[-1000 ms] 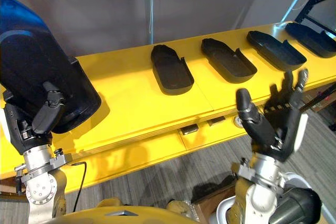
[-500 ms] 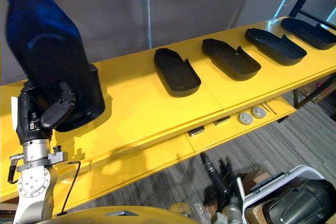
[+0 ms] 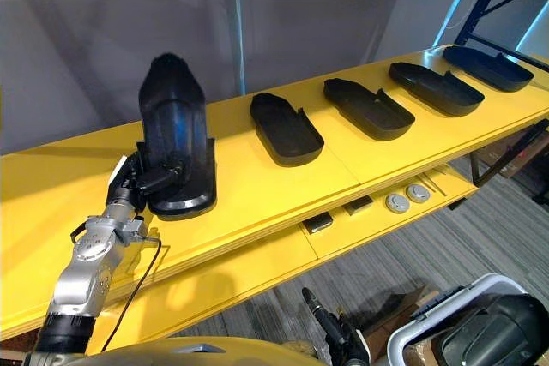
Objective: Walk over and take three plastic housings, then place them on the shelf
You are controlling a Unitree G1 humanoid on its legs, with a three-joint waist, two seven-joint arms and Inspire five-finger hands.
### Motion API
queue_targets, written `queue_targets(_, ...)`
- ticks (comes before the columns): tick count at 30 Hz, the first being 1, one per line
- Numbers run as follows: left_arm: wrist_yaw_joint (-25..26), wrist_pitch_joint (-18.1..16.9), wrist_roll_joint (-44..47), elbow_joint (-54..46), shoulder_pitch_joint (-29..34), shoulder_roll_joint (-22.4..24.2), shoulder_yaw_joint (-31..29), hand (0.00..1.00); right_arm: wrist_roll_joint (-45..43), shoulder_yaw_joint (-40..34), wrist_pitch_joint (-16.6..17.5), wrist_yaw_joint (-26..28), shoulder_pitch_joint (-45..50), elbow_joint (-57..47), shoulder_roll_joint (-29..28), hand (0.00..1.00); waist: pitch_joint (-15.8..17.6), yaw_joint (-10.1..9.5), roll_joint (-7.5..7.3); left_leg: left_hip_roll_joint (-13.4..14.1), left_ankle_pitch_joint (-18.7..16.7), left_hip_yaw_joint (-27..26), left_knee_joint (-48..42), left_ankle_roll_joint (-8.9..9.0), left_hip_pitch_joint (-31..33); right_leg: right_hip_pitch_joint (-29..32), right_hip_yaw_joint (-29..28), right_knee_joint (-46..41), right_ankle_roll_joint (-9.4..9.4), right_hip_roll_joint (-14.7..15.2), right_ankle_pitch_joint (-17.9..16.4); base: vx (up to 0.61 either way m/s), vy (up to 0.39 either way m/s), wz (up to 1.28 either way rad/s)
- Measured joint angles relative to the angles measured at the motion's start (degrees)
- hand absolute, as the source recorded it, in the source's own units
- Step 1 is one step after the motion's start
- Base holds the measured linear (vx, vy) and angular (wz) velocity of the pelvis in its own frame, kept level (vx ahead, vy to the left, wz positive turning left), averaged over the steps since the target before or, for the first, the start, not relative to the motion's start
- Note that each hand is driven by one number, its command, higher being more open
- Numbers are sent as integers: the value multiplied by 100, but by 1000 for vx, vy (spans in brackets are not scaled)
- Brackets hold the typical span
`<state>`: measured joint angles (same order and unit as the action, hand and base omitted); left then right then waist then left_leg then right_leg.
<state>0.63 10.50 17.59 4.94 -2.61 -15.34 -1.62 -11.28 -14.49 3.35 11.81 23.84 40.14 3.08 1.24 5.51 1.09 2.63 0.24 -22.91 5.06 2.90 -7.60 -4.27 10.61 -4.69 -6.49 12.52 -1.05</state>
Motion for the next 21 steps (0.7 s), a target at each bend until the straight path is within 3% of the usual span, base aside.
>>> queue_targets(2,64,120,525,472,-308,-197,-1,0,300,10,-90,31,-100,257,87,100,25,13,-3,0,59,-10,-1,-44,17,22,5,20,11,-22,-8,-19,-13,-5)
queue_targets(8,128,122,890,1229,-1060,-600,-8,0,415,44,-167,41,-417,481,143,100,291,79,-25,-8,170,29,5,-47,32,33,21,90,90,-71,-64,-46,-12,-3)
queue_targets(12,177,126,956,1475,-1428,-618,-124,0,415,47,-166,67,-523,530,176,100,489,100,24,-4,244,81,7,-43,147,129,62,100,89,-101,-64,-69,5,6)
queue_targets(18,183,310,985,1546,-1621,-718,-233,0,414,53,-163,64,-537,695,177,100,530,101,14,37,247,105,8,-25,168,112,100,185,92,-152,-60,22,-1,3)
queue_targets(19,134,362,984,1575,-1677,-722,-291,100,414,60,-163,64,-540,696,173,100,530,97,14,40,249,105,7,-23,174,102,102,190,88,-158,-57,88,9,3)
queue_targets(21,63,482,983,1655,-1784,-732,-359,100,414,63,-163,62,-579,716,173,100,532,101,12,41,253,123,6,-18,174,66,128,197,53,-162,-34,84,11,5)
